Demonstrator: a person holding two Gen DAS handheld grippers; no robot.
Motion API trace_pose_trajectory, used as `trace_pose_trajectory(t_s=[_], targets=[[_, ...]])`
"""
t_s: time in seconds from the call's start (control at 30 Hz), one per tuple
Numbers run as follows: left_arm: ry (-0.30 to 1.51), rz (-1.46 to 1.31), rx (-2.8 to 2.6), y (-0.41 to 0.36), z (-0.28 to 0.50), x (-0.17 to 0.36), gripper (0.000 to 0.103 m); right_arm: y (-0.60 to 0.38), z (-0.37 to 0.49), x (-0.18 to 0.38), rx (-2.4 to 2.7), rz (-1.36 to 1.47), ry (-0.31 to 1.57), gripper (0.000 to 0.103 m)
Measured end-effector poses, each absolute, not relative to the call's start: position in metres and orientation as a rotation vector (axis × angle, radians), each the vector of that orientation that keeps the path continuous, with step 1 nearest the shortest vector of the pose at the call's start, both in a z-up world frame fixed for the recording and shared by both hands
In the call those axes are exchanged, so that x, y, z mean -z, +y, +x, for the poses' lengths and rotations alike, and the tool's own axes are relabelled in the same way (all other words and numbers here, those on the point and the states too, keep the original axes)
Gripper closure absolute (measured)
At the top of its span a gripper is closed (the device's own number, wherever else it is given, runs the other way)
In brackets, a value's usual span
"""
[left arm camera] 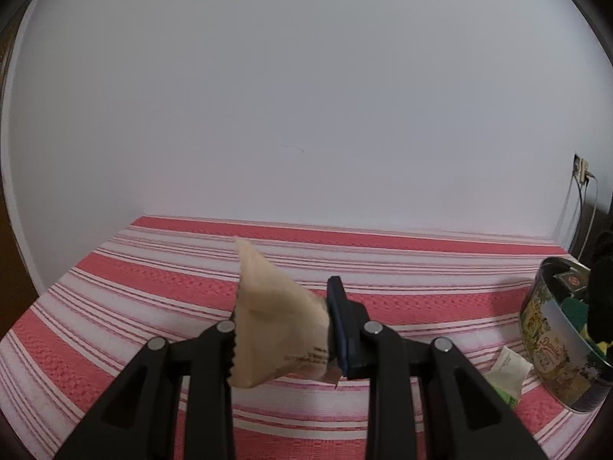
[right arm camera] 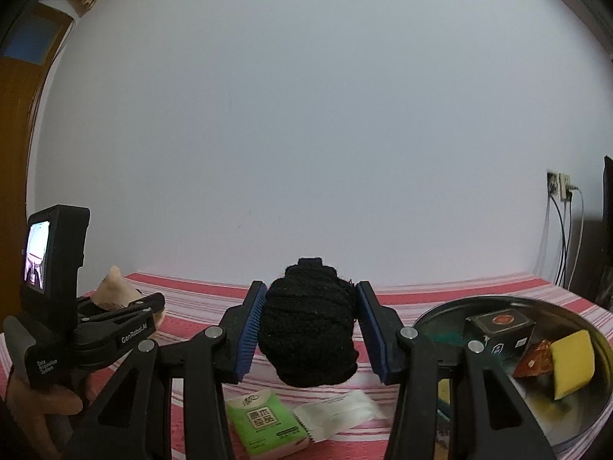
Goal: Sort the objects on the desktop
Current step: 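Carry the tan snack (left tool) and black knit item (right tool) toward the tin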
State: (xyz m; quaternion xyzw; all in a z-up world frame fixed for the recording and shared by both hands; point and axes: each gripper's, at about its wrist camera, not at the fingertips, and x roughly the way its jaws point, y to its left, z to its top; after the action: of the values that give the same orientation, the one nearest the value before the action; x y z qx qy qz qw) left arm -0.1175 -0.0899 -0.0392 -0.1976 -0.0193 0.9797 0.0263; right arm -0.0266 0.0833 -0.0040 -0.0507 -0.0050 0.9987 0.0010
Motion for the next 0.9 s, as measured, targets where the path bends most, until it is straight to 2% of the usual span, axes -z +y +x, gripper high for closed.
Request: trace_pose_trajectory(t_s=[0.9], targets=[[-0.024,-0.59,-2.965,-0.026,-0.091,0.042,0.076,0.127,0.005,-0.009,-2.993,-0.012,-0.05,0.053]])
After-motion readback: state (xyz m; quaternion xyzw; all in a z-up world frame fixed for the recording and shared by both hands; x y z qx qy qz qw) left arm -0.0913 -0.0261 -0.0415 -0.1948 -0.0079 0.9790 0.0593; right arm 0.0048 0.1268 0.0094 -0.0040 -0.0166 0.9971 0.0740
